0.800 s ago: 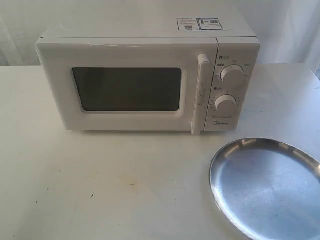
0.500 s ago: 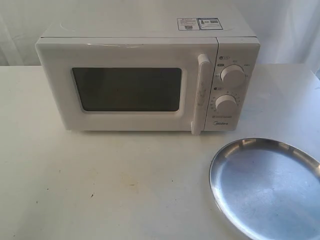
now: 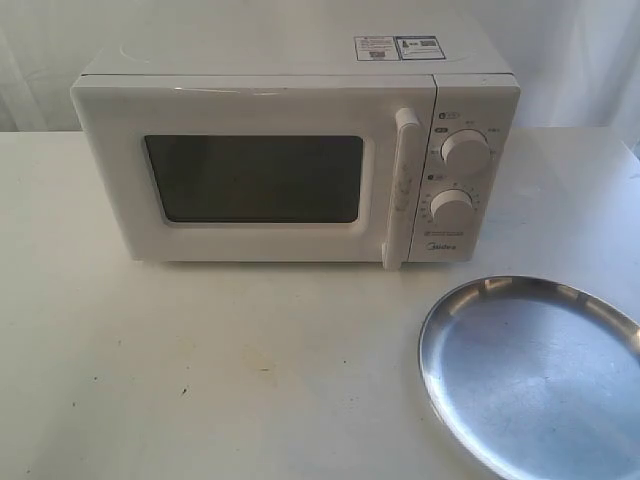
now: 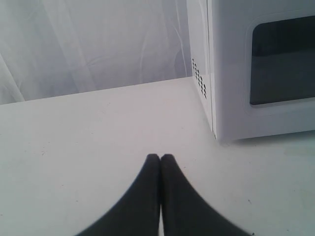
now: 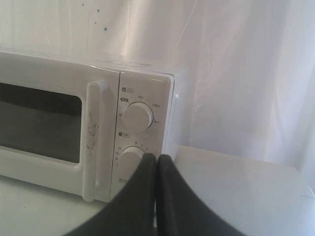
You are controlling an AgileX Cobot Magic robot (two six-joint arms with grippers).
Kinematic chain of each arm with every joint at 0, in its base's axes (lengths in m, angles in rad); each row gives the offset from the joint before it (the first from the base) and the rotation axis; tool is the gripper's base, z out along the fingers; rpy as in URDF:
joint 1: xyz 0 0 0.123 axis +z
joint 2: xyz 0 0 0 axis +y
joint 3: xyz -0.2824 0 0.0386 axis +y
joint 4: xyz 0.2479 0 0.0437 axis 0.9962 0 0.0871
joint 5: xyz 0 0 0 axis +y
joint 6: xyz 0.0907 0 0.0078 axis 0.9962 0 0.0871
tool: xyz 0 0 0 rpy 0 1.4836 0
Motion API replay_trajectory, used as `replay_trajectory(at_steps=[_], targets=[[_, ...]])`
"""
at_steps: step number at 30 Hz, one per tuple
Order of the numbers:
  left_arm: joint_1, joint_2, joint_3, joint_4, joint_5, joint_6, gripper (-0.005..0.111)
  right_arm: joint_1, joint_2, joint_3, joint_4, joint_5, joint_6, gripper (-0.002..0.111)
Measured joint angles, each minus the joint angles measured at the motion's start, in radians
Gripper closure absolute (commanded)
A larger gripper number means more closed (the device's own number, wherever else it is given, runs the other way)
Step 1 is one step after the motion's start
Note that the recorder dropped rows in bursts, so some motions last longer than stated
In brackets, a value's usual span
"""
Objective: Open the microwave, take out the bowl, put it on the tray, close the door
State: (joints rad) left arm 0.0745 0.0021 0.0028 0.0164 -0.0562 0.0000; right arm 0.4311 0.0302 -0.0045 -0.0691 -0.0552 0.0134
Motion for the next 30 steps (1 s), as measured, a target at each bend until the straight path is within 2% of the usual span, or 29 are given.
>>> replay_trajectory(at_steps=[27,30], targets=[[0.000,0.000,0.000,0.000,0.000,0.000,0.107,0.000,0.000,0.000,0.000,0.000,0.009,0.108],[0.000,0.000,0.000,0.000,0.000,0.000,0.107,0.000,0.000,0.000,0.000,-0.041,0.046,0.108]])
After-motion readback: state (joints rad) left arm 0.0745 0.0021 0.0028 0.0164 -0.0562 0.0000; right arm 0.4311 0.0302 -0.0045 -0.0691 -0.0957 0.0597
